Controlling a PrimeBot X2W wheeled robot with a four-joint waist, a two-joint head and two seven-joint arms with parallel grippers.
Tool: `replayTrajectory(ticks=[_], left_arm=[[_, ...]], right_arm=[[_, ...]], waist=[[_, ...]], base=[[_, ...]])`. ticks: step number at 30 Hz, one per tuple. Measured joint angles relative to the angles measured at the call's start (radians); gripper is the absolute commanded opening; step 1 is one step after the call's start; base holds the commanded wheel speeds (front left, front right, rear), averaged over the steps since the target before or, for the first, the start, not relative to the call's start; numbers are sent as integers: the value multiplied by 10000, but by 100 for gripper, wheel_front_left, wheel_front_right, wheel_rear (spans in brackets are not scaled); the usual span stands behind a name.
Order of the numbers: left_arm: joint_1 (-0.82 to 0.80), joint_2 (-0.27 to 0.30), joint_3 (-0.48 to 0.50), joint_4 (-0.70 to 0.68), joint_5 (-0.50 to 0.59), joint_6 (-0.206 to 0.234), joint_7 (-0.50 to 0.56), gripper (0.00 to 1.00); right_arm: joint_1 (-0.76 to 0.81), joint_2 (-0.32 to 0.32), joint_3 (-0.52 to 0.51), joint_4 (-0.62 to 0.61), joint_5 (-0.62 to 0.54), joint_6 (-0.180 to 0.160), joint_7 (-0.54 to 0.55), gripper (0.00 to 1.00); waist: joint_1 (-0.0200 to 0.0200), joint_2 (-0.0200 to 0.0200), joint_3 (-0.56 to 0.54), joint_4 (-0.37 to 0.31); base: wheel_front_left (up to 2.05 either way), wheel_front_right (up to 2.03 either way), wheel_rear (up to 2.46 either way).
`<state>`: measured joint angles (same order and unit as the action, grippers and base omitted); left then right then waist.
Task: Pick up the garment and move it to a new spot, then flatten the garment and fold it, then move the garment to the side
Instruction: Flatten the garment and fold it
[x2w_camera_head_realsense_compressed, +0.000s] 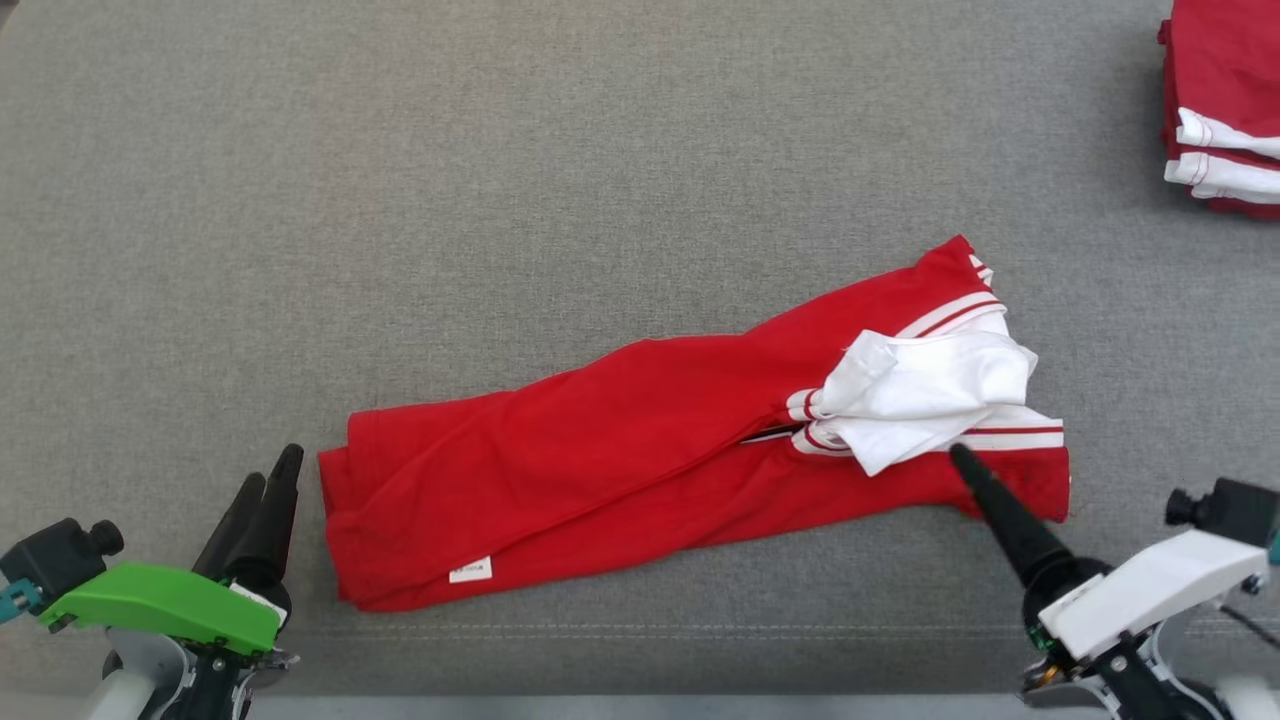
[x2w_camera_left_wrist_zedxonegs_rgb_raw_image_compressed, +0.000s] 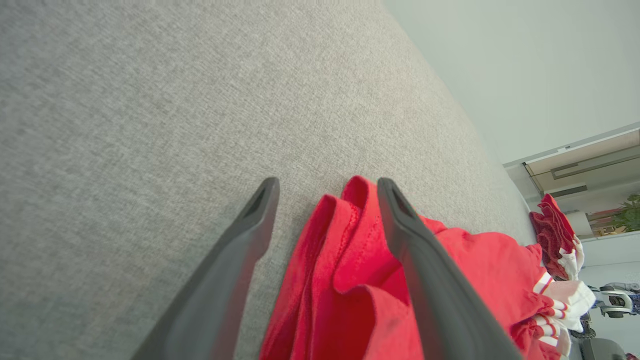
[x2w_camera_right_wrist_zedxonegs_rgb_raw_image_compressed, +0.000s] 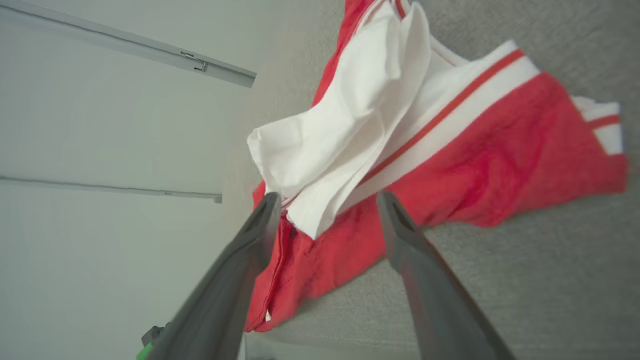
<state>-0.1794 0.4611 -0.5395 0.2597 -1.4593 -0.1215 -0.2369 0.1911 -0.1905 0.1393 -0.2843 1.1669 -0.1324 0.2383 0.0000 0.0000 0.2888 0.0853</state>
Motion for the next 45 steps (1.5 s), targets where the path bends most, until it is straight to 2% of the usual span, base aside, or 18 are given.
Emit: replayTrajectory(ticks=[6, 13, 24, 31, 36, 45], left_arm=[[440, -174, 445, -602, -59, 107, -111, 100], [787, -368, 623, -1294, 21, 251, -119, 100], [890, -332, 491, -2080, 652, 757, -119, 100], [1033, -221, 575, -2408, 1016, 978, -119, 100], [1046, -111, 786, -2602, 1313, 1233, -119, 100], [1360, -92, 1290, -3058, 1856, 1599, -123, 100]], right_arm=[[743, 802, 571, 169, 389, 121, -199, 100], [818, 1375, 351, 828, 780, 533, -800, 100], [-464, 1388, 219, 2412, 1509, 1360, -1198, 100], [-1162, 1402, 326, 3210, 1898, 2125, -1248, 100], [-1483, 1379, 495, 3639, 1916, 2360, -1246, 100], [-1778, 1329, 742, 4130, 1971, 2491, -1231, 100]], waist=[[0, 0, 33, -339], [0, 0, 326, -636], [0, 0, 870, -899], [0, 0, 1014, -924], [0, 0, 921, -893], [0, 0, 693, -819]], base=[[0, 0, 0], [0, 0, 0], [0, 0, 0], [0, 0, 0], [0, 0, 0], [0, 0, 0]])
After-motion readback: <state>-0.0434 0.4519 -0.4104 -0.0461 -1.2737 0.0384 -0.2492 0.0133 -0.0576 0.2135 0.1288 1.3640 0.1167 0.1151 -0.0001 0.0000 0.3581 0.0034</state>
